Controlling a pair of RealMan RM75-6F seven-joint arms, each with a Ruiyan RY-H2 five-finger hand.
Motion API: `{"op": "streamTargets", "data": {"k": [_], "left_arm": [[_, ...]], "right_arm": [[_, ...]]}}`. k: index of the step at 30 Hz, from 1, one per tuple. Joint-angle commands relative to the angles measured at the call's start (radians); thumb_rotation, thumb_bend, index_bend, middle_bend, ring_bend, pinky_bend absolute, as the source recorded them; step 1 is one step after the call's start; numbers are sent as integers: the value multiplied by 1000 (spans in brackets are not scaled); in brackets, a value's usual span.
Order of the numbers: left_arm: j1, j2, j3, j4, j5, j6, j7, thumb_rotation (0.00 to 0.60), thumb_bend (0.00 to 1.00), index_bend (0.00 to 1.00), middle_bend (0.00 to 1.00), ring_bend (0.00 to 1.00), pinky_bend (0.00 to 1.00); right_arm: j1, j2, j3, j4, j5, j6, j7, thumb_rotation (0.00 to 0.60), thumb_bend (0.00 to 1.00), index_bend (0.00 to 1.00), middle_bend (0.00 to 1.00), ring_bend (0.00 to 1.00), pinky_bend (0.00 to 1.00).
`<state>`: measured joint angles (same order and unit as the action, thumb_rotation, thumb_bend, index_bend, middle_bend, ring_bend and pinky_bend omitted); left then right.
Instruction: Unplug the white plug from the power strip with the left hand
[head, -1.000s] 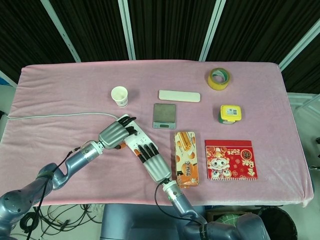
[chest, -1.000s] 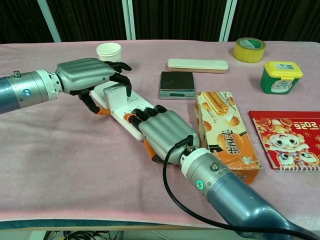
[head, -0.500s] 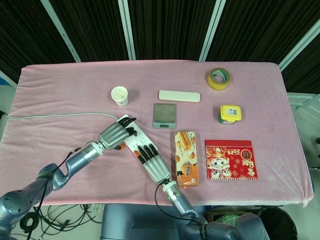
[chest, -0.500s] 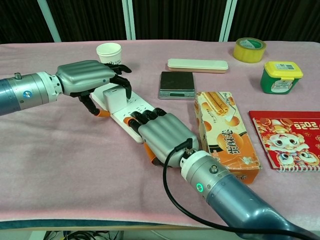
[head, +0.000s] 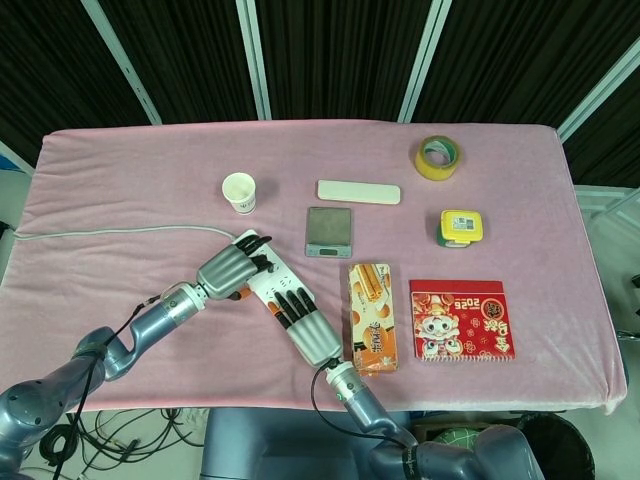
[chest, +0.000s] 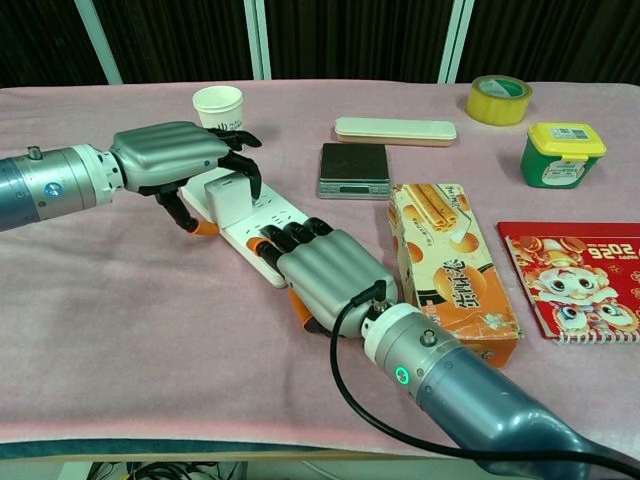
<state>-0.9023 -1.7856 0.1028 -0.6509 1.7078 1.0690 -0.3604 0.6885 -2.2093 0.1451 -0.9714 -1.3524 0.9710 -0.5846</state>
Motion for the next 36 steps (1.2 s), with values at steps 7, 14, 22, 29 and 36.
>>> {"op": "streamTargets", "data": {"k": [7,14,22,29,36], "left_arm": [[0,-2,2,4,-1,-10,-2,600,341,385,413,35,138],[-14,7,-1,-8,0,-22,-2,600,468,441,464,45,144],[-29,22,-15,-42,-18,-61,6,600,554,526,524,91,169],[-45,37,-37,-76,-37,-84,22,600,623,583,572,136,201],[-61,59,-60,-102,-68,-129,39,600,636,617,604,166,221]], "right_arm": [[1,10,4,-13,8,-10,2,600,788,104,80,90,86],[0,18,3,-23,6,-5,4,600,785,106,80,91,86],[0,26,0,-36,5,-4,4,600,770,116,80,91,86],[-1,31,0,-41,8,-3,2,600,766,122,80,91,86],[-3,34,-3,-43,10,-3,-1,600,766,128,80,91,86]]}}
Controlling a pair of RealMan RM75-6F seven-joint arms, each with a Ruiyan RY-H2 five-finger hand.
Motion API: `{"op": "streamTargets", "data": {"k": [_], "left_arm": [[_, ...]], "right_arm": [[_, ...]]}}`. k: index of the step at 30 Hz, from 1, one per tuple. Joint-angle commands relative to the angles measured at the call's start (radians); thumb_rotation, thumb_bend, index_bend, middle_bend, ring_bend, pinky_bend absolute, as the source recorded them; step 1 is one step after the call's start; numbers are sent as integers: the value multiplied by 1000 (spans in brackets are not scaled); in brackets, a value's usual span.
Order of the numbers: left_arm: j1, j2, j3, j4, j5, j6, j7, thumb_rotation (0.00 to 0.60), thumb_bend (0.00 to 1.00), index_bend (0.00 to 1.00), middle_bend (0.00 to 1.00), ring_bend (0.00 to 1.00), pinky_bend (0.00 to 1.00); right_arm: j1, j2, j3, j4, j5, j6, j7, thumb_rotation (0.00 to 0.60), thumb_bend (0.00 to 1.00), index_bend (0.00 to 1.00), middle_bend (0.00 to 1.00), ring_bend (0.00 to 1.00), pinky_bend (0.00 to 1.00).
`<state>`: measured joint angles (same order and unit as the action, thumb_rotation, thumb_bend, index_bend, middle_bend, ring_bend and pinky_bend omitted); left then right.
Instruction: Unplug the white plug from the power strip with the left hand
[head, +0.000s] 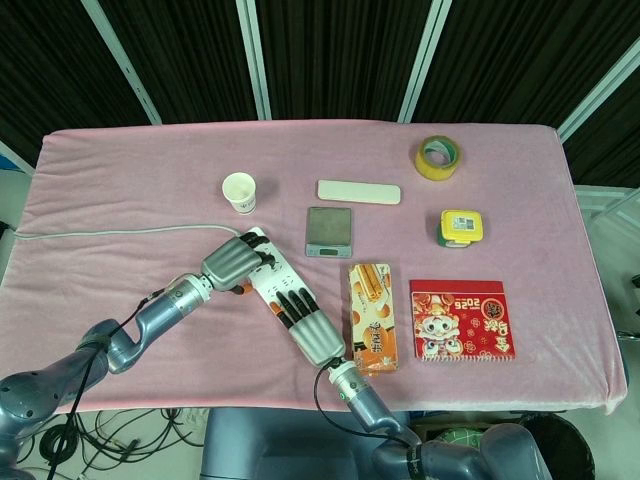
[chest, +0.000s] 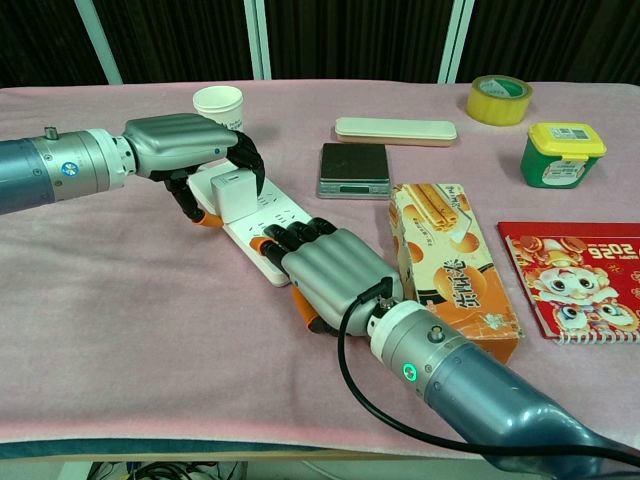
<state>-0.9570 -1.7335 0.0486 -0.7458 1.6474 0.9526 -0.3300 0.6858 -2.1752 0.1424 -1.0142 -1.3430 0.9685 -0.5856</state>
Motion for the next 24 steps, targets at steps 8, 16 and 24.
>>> {"op": "streamTargets", "data": {"k": [8,16,24], "left_arm": [[-29,39,-24,-60,-38,-79,30,600,653,629,611,173,243],[-51,56,-52,-86,-69,-125,78,600,653,630,611,173,252],[-59,64,-69,-113,-101,-163,97,600,654,633,612,177,257]], "right_arm": [[2,8,-2,-7,8,-15,-1,600,765,129,80,91,86],[3,17,-3,-19,14,-20,-9,600,765,131,80,91,86],[3,27,-1,-33,21,-22,-13,600,765,131,80,91,86]]}}
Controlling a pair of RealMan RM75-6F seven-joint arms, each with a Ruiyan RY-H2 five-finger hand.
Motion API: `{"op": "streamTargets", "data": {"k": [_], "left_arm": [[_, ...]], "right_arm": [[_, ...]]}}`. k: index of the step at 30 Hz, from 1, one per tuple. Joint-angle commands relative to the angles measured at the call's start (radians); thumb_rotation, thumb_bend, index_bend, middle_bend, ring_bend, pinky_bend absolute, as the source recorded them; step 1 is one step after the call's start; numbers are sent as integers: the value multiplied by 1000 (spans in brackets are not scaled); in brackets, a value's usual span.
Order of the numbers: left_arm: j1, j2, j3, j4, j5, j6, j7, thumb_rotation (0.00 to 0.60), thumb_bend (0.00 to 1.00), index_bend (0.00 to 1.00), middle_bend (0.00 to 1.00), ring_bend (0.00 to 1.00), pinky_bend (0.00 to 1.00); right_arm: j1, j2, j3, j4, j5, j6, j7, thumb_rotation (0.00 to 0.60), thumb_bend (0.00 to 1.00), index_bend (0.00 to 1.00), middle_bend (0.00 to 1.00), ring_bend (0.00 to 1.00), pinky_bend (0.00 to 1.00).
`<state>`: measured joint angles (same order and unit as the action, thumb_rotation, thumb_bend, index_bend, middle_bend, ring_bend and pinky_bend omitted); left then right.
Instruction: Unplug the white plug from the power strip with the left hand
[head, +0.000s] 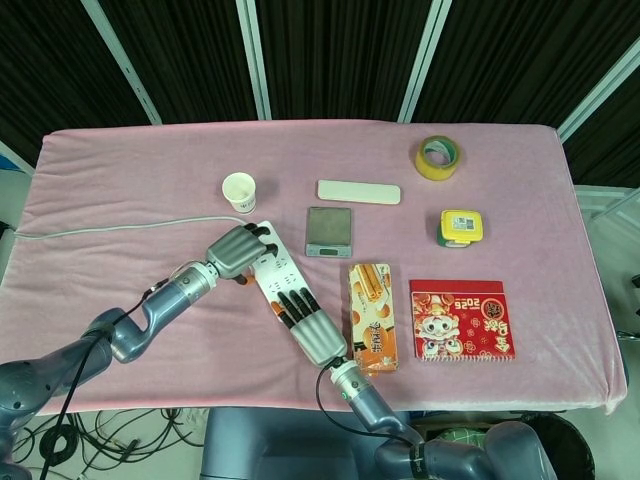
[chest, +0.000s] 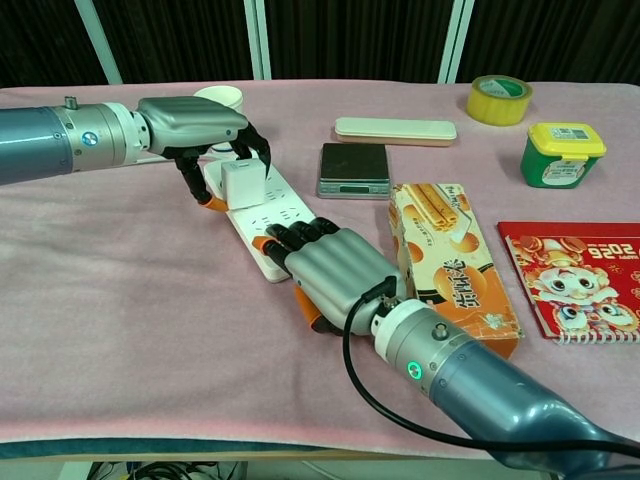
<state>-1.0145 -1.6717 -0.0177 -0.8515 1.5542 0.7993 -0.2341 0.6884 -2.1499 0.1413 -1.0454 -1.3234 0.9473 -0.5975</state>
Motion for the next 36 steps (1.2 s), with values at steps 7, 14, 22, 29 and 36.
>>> {"op": "streamTargets", "data": {"k": [7,14,22,29,36], "left_arm": [[10,0,-11,-29,-34,-25,-11,600,671,653,638,212,289],[33,-22,-16,-19,-38,14,-49,600,678,661,651,224,324],[38,-27,-19,-13,-32,28,-94,600,687,675,663,238,355],[34,-11,-32,-40,-31,44,-119,600,690,675,664,238,361],[27,24,-43,-85,-36,39,-100,600,690,676,664,238,361]], "right_arm": [[-3,11,-1,-10,3,8,-8,600,764,130,80,91,86],[-5,19,-11,-19,6,-3,-3,600,764,131,80,101,86],[-4,27,-12,-30,19,-12,-11,600,764,132,81,102,86],[-4,31,-12,-35,27,-13,-18,600,765,132,81,102,86],[-3,29,-14,-34,32,-12,-23,600,764,132,81,102,86]]}}
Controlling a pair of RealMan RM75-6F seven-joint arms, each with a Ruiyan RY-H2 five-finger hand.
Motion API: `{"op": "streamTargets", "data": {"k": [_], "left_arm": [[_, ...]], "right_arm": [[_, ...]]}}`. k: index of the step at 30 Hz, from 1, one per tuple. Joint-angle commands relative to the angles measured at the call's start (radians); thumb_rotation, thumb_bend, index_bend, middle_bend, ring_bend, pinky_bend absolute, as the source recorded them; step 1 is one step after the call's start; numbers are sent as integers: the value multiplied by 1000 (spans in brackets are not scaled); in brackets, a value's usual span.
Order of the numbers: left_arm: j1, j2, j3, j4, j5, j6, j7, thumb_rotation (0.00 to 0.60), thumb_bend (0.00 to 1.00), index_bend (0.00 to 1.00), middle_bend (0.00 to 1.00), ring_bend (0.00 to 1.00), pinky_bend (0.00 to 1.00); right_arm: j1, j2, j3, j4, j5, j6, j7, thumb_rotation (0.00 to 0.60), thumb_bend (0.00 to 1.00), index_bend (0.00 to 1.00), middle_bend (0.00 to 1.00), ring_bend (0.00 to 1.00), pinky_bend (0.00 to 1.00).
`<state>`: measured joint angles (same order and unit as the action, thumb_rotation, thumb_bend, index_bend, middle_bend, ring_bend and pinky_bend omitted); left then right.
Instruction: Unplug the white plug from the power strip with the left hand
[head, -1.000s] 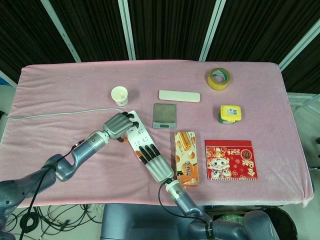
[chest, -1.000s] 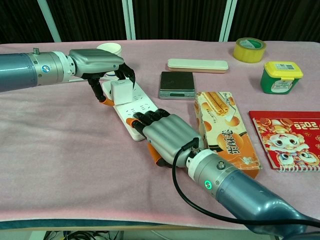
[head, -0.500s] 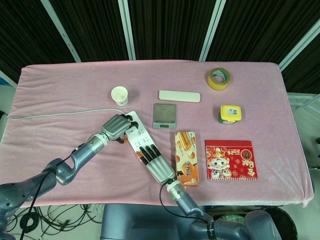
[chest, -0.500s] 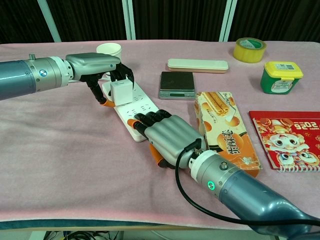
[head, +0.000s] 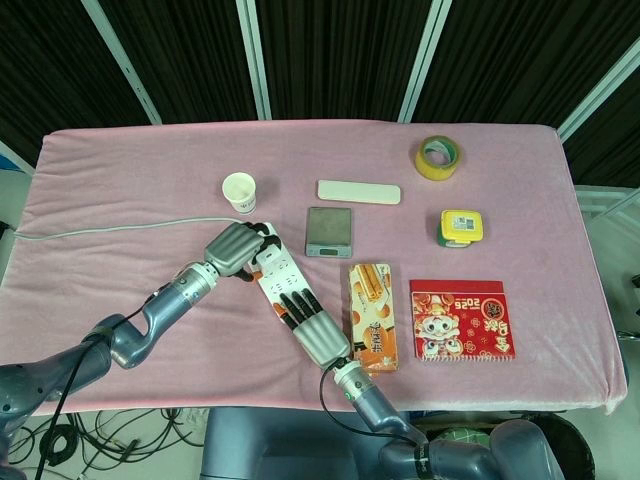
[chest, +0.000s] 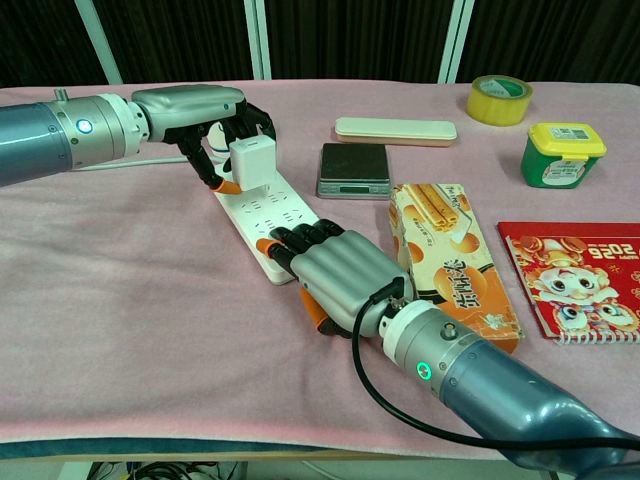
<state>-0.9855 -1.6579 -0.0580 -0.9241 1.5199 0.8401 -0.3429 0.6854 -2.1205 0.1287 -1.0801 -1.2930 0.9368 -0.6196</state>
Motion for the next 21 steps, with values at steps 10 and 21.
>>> {"op": "streamTargets", "data": {"k": [10,21], "left_arm": [[3,81,-22,-100,-14,14,48,600,689,677,664,238,363],[75,286,9,-357,-34,41,143,600,690,678,663,238,364]], "right_arm": [[3,-5,12,0,-1,20,4,600,764,132,81,102,86],[17,55,81,-100,-33,115,-13,600,747,130,81,100,86]]}}
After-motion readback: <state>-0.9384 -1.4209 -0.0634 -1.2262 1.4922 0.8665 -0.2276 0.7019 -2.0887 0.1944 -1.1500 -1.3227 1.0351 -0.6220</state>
